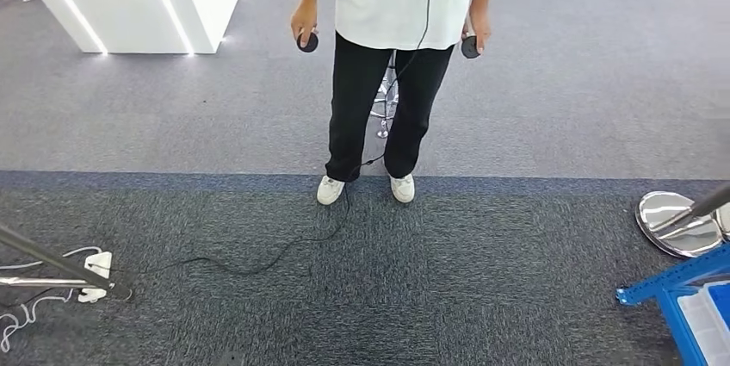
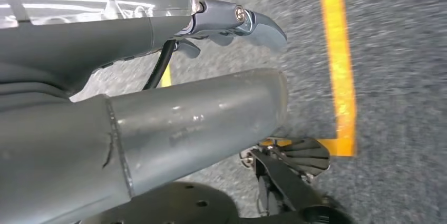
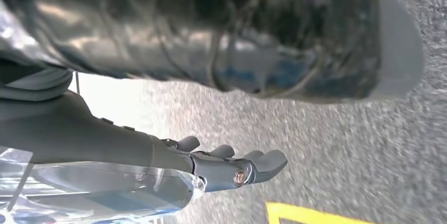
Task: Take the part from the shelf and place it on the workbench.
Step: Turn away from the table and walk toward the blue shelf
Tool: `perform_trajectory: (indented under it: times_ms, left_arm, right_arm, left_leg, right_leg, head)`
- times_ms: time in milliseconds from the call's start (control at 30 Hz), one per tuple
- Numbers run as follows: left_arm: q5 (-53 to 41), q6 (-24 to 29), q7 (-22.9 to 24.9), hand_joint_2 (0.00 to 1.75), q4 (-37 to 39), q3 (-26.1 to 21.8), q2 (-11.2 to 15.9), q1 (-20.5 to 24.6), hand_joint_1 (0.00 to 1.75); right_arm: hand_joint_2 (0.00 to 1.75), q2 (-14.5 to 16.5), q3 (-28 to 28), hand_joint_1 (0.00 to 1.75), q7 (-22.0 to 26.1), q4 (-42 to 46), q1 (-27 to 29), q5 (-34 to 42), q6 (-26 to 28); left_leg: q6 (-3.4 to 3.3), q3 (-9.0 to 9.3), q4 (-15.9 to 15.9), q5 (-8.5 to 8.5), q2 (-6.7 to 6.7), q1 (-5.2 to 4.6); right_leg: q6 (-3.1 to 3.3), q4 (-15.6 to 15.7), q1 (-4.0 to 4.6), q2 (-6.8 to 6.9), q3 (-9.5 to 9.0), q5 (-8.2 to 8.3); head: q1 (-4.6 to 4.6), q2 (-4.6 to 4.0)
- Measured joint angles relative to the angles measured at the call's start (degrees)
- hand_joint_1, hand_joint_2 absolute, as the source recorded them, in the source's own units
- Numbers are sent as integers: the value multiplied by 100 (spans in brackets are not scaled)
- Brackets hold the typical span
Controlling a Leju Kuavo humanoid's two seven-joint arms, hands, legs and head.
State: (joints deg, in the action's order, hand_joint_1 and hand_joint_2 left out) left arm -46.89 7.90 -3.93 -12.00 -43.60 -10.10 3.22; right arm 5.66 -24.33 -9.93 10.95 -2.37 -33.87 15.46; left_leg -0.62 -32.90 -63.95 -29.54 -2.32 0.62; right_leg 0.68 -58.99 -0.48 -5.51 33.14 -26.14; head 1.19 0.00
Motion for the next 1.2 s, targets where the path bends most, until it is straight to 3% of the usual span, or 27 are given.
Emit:
perform_trajectory:
  times_ms: [67,100,167,233,300,367,400,467,533,600,667,733,800,867,900,933,967,1033,1100,1167,1200]
  left_arm:
    - [-8,0,-20,0,0,-5,0,11,0]
    - [-10,1,-24,0,0,-10,0,18,0]
    - [-14,0,-27,0,0,-19,-9,35,0]
    - [-25,-4,-25,0,0,-27,-27,39,0]
    - [-46,-8,3,0,2,-31,-37,28,0]
    - [-64,-8,38,0,5,-35,-39,11,0]
    - [-68,-8,45,0,6,-37,-39,10,0]
    - [-72,-8,34,0,7,-40,-44,22,0]
    - [-72,-8,17,0,7,-42,-51,28,0]
    - [-72,-2,10,0,7,-48,-54,40,0]
    - [-71,7,10,0,7,-52,-61,67,0]
    - [-71,12,9,0,7,-55,-68,84,0]
    - [-72,13,7,0,7,-57,-67,78,0]
    - [-71,13,9,0,7,-59,-67,53,0]
    - [-70,13,10,0,7,-60,-67,40,0]
    - [-70,13,10,0,7,-60,-67,31,0]
    - [-71,14,9,0,7,-60,-67,29,0]
    - [-74,15,5,0,7,-61,-66,25,0]
    - [-91,15,16,0,8,-65,-66,29,0]
    - [-115,17,52,0,9,-70,-66,42,0]
    - [-123,19,74,0,9,-73,-66,47,0]
  right_arm:
    - [0,13,-3,0,23,0,-7,2,-1]
    - [0,16,-9,0,37,0,-7,5,-1]
    - [0,12,-32,0,67,0,13,18,4]
    - [0,10,-60,0,92,0,17,32,11]
    - [0,10,-81,0,123,0,-5,38,16]
    - [0,9,-108,0,139,0,-18,35,25]
    - [0,6,-125,0,133,0,-13,33,30]
    - [0,-3,-156,0,111,0,1,25,42]
    - [0,-11,-171,0,84,0,-4,16,52]
    - [0,-16,-181,0,65,0,-14,10,55]
    - [0,-22,-203,0,54,0,-1,6,56]
    - [0,-26,-224,0,43,0,2,5,56]
    - [0,-26,-231,0,34,0,-11,5,56]
    - [0,-26,-234,0,31,0,-18,5,56]
    - [0,-26,-237,0,31,0,-16,5,55]
    - [0,-26,-241,0,31,0,-15,3,55]
    - [0,-26,-246,0,35,0,-14,0,54]
    - [0,-26,-253,0,58,0,-19,-5,54]
    - [0,-26,-260,0,83,0,-19,-13,55]
    - [0,-27,-273,0,90,0,9,-38,56]
    - [0,-26,-279,0,90,-1,26,-57,56]
  left_leg:
    - [-28,153,439,142,-268,-1]
    - [-41,164,476,128,-301,-12]
    - [-96,194,533,170,-150,-16]
    - [-181,231,625,225,14,5]
    - [-231,244,665,241,191,-13]
    - [-241,245,662,225,385,-32]
    - [-237,250,660,213,473,-35]
    - [-213,274,652,184,616,-35]
    - [-161,305,639,141,729,-50]
    - [-92,344,636,95,825,-66]
    - [-28,397,639,58,903,-60]
    - [20,357,448,-97,734,-34]
    - [51,78,-186,-460,431,-7]
    - [72,-274,-886,-728,312,3]
    - [77,-355,-1009,-702,298,5]
    - [77,-339,-919,-564,286,7]
    - [72,-227,-618,-338,254,12]
    - [56,61,116,20,19,30]
    - [30,182,453,106,-149,28]
    - [-26,193,480,125,-58,10]
    - [-70,206,505,148,8,10]
  right_leg:
    - [-64,-36,-16,-139,54,0]
    - [-109,-39,-31,-209,83,12]
    - [-195,-30,-58,-299,122,36]
    - [-244,-235,-36,-41,233,-104]
    - [-279,-870,-28,350,544,-453]
    - [-319,-1486,-47,488,852,-673]
    - [-334,-1529,-57,514,870,-628]
    - [-343,-978,-72,616,562,-288]
    - [-288,-231,-49,832,160,-27]
    - [-206,34,-5,906,28,5]
    - [-133,58,-6,786,15,16]
    - [-57,110,-38,675,-17,48]
    - [-4,131,-51,557,-25,67]
    - [11,118,-45,406,-14,67]
    - [10,104,-43,322,-13,62]
    - [3,84,-44,237,-14,55]
    - [-11,58,-48,150,-14,42]
    - [-62,-15,-54,-5,11,7]
    - [-135,-57,-56,-130,58,-1]
    - [-213,-38,-70,-227,90,25]
    - [-242,-54,-76,-168,104,11]
  head:
    - [2,0]
    - [0,0]
    - [1,0]
    - [21,0]
    - [42,0]
    - [44,0]
    - [43,0]
    - [44,0]
    - [43,0]
    - [38,0]
    - [35,0]
    - [28,0]
    - [18,0]
    - [14,0]
    - [13,0]
    - [13,0]
    - [12,0]
    - [13,0]
    - [14,0]
    - [13,0]
    - [15,0]
